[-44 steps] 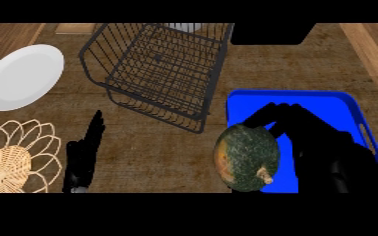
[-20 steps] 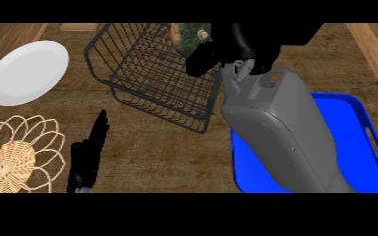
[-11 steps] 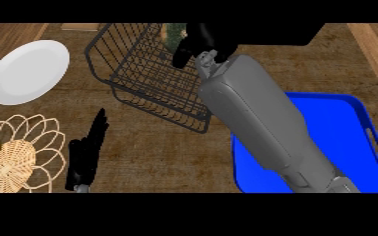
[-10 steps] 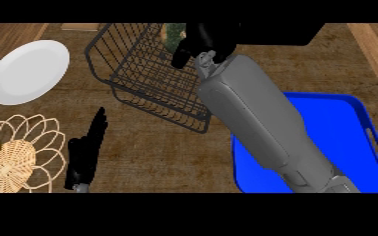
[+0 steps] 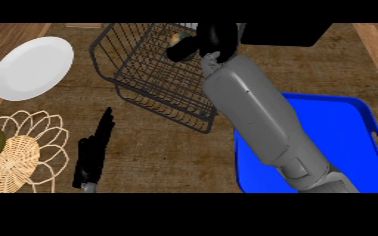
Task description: Pick the squash from the tray and place it in the tiered basket
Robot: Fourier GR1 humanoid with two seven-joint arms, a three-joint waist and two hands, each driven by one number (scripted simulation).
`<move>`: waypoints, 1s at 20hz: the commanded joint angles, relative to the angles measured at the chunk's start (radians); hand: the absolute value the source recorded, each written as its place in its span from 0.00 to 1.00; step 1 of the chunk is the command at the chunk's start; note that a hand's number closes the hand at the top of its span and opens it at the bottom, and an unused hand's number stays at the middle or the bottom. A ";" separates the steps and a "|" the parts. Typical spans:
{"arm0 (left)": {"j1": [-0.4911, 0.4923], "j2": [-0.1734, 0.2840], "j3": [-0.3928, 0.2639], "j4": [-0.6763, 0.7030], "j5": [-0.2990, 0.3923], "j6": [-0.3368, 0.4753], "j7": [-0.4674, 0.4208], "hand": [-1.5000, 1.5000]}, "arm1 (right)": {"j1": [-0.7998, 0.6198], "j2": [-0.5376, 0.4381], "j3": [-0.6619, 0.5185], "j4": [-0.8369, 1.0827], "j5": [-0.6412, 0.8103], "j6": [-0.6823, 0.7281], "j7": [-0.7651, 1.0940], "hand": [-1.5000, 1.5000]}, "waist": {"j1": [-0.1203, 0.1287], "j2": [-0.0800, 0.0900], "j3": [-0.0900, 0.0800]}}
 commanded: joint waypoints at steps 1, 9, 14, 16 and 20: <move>0.009 -0.008 -0.010 -0.028 -0.006 0.005 0.021 0.50 | 0.051 0.002 0.016 0.029 -0.130 -0.204 -0.091 0.00 | 0.005 -0.001 0.001; 0.002 -0.013 0.012 -0.019 0.000 0.011 0.029 0.50 | 0.008 0.002 -0.019 -0.048 -0.173 -0.411 -0.178 0.00 | -0.029 -0.011 0.000; -0.005 -0.006 0.052 0.018 0.009 0.024 0.017 0.50 | 0.094 -0.114 -0.114 -0.133 -0.058 -0.475 -0.120 0.00 | -0.071 -0.018 0.000; 0.065 -0.015 0.022 -0.013 -0.012 0.030 -0.024 0.50 | 0.153 -0.166 -0.136 -0.214 -0.035 -0.447 -0.052 0.00 | -0.079 -0.025 0.000; 0.081 0.022 0.060 -0.040 0.017 0.004 -0.023 0.50 | 0.289 -0.260 -0.186 -0.465 -0.037 -0.353 0.050 0.00 | -0.095 -0.030 0.000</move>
